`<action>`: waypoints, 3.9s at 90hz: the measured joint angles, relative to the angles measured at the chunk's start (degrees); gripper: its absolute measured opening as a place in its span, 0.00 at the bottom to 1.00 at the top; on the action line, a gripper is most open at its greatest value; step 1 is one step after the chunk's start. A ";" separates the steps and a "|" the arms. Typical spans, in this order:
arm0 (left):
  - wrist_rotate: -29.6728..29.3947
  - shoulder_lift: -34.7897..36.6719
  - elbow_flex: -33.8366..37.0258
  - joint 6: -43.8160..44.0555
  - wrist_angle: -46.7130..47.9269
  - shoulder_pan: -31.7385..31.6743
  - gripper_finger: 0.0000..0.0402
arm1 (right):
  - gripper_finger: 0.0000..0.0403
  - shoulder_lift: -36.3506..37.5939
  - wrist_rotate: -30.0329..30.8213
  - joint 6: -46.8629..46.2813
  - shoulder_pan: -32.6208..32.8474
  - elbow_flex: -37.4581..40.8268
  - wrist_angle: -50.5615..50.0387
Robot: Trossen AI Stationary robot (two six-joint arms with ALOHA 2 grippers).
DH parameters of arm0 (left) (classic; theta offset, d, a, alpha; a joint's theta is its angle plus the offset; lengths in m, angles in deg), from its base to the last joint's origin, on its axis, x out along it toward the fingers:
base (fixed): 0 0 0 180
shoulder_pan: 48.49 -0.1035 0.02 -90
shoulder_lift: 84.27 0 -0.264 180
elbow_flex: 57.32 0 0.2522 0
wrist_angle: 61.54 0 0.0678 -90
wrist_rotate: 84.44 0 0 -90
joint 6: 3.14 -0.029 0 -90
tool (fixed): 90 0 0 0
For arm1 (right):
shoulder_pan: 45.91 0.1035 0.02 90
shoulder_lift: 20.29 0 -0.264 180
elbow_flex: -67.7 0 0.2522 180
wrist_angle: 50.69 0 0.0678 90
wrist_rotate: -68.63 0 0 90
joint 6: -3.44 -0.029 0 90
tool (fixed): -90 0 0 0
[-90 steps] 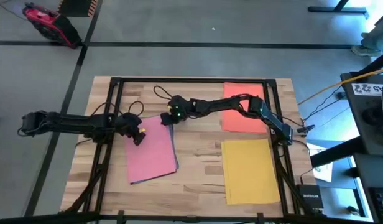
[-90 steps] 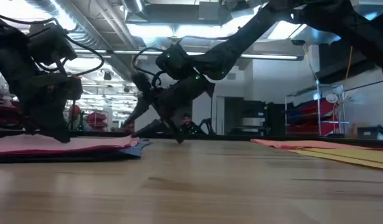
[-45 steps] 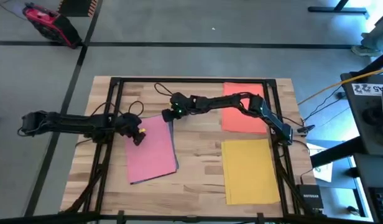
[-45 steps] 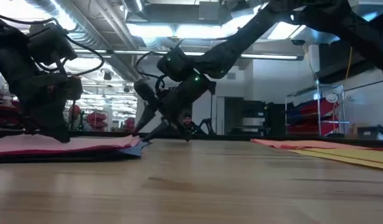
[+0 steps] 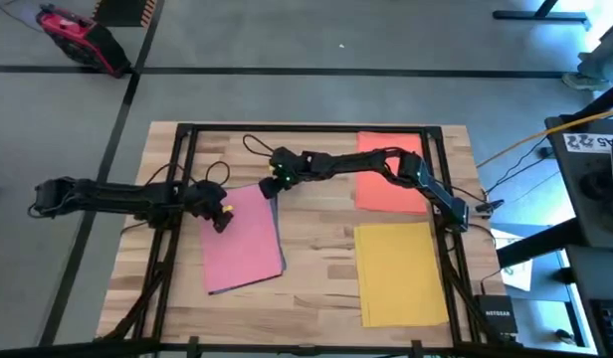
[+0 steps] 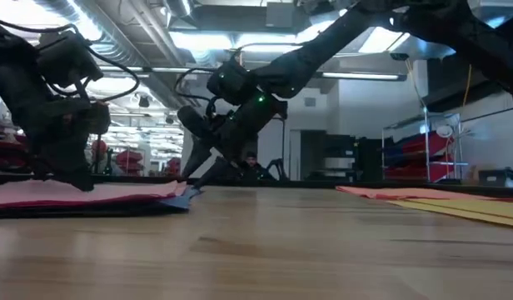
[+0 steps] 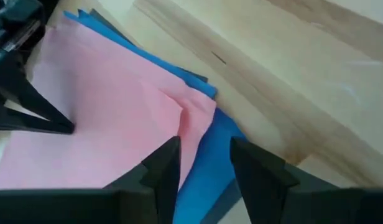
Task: Organize paper
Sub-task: Put all of the pink paper at the upper middle of the table
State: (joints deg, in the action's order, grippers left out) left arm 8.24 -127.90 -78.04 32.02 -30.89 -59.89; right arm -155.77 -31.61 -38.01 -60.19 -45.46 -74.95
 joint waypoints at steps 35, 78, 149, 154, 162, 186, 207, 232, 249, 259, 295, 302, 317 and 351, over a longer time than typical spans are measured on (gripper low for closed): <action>-0.05 -0.02 0.00 0.00 -0.02 0.00 0.00 | 0.33 -0.65 0.88 0.07 0.00 0.04 0.72; -0.35 0.01 0.00 0.02 0.00 0.00 0.00 | 0.33 -2.05 -4.69 -1.72 0.44 0.00 5.03; -0.46 0.09 0.02 0.22 0.03 0.00 0.00 | 0.33 -1.83 -10.03 -0.28 0.07 -7.03 0.15; -0.46 0.09 0.02 0.17 0.03 0.00 0.00 | 0.33 -1.77 -9.31 0.25 0.07 -7.25 -1.75; -0.46 0.09 0.02 0.15 0.02 0.00 0.00 | 0.33 -1.79 -8.87 0.91 0.04 -7.22 -5.34; -0.48 0.09 0.02 0.00 0.02 0.00 0.00 | 0.33 -1.81 -7.75 2.83 2.08 -7.23 -6.89; -0.52 0.11 0.02 0.00 0.03 0.00 0.00 | 0.33 -1.81 -2.98 3.06 3.06 -7.23 -6.78; -0.55 0.11 0.02 0.00 0.04 0.00 0.00 | 0.33 -1.81 -0.84 5.85 3.06 -12.68 -11.21; -0.57 0.11 0.02 0.00 0.04 0.00 0.00 | 0.33 -1.81 -0.22 7.00 3.08 -15.84 -12.50; -0.63 0.11 0.02 0.00 0.03 0.00 0.00 | 0.29 -2.29 -0.13 7.80 3.39 -15.87 -12.96; -0.78 0.11 0.02 0.33 0.04 0.00 0.00 | 0.13 -2.47 0.54 8.96 3.76 -13.62 -17.20; -0.79 0.11 0.02 0.39 0.04 0.00 0.00 | 0.22 -2.46 0.37 8.96 3.76 -13.62 -17.82; -0.79 0.11 0.02 0.39 0.04 0.00 0.00 | 0.43 -2.45 0.18 8.44 3.11 -13.62 -20.93; -0.79 0.11 0.02 -0.13 0.03 0.00 0.00 | 0.49 -2.95 -0.80 6.30 1.80 -13.59 -18.99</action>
State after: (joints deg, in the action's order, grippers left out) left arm 7.45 -127.79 -78.02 31.90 -30.86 -59.89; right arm -158.73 -32.41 -31.71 -58.40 -59.05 -93.94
